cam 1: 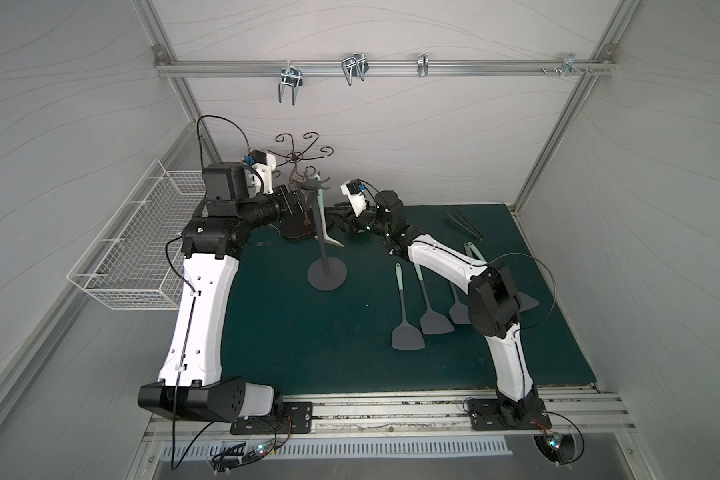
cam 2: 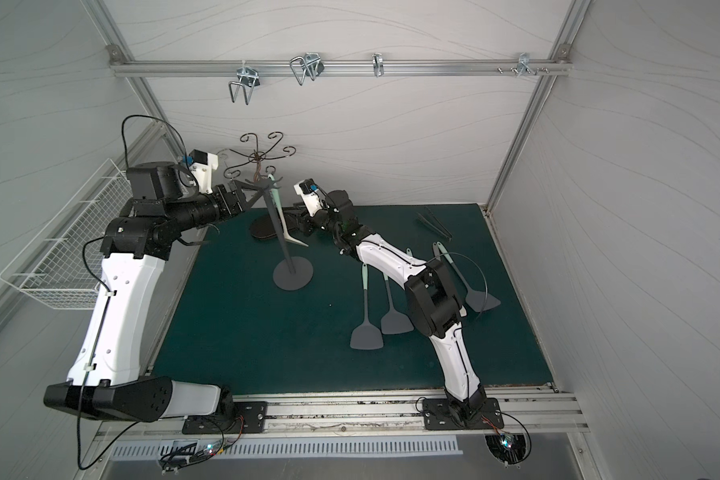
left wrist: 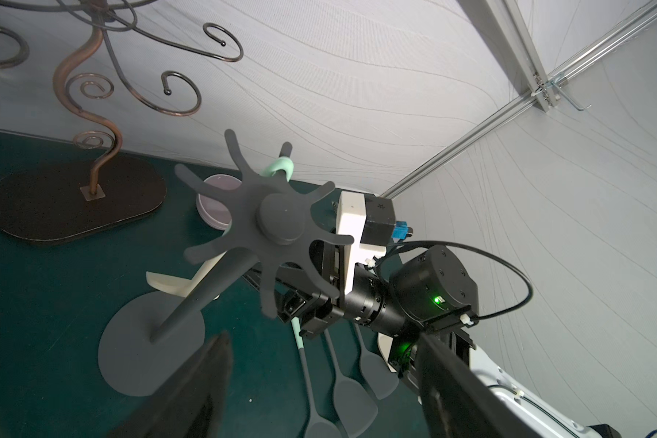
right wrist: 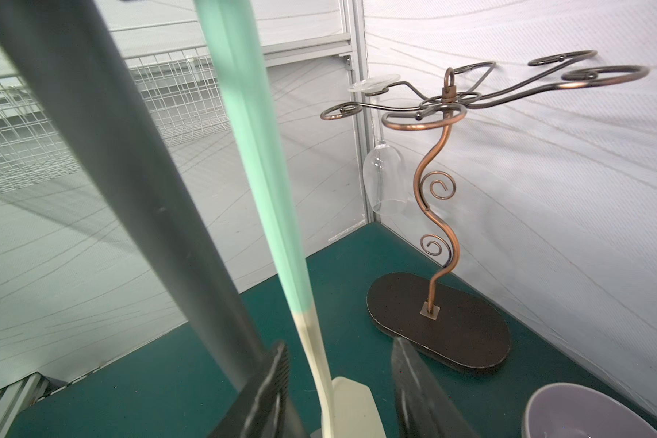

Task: Take the spatula off the kitchen utensil rack
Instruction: Take off the spatula from the rack.

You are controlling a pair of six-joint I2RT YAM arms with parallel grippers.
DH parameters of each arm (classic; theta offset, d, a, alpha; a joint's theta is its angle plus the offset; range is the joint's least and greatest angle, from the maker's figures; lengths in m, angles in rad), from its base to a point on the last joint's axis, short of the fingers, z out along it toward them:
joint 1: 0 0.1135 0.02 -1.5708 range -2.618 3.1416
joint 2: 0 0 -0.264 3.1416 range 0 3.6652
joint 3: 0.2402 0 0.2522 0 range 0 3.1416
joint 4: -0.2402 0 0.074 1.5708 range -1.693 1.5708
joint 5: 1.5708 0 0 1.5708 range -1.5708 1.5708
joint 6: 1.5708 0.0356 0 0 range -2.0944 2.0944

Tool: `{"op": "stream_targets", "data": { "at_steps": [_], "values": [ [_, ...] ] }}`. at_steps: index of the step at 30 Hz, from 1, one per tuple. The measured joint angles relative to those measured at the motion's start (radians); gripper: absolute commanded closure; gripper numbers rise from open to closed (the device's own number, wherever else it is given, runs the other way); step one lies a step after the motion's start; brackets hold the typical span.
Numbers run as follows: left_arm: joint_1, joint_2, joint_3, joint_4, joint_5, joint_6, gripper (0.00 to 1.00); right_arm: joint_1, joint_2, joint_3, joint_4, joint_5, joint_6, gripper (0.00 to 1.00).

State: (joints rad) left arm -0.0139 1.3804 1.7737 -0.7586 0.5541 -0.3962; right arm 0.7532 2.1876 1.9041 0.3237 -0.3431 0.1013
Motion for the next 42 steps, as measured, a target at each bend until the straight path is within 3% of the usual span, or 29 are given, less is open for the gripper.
{"op": "stream_targets", "data": {
  "at_steps": [14,17,22,25,34,42],
  "values": [
    [0.0,-0.022,-0.043,0.009,-0.009,0.005,0.19,0.016,0.12,0.127,0.005,-0.037,0.006,0.5],
    [0.0,-0.025,-0.046,0.009,-0.014,0.005,0.19,0.018,0.131,0.146,0.005,-0.04,0.003,0.59],
    [0.0,-0.032,-0.056,0.015,-0.022,0.005,0.19,0.02,0.136,0.143,0.008,-0.029,-0.02,0.9],
    [0.0,-0.034,-0.056,0.016,-0.027,0.008,0.19,0.024,0.121,0.107,0.037,0.01,-0.077,0.99],
    [0.0,-0.05,-0.057,0.016,-0.042,0.011,0.19,0.042,0.047,0.044,-0.012,0.151,-0.236,1.0],
    [0.0,-0.05,-0.058,0.016,-0.041,0.01,0.19,0.042,0.019,0.035,-0.052,0.237,-0.248,1.0]
  ]
}}
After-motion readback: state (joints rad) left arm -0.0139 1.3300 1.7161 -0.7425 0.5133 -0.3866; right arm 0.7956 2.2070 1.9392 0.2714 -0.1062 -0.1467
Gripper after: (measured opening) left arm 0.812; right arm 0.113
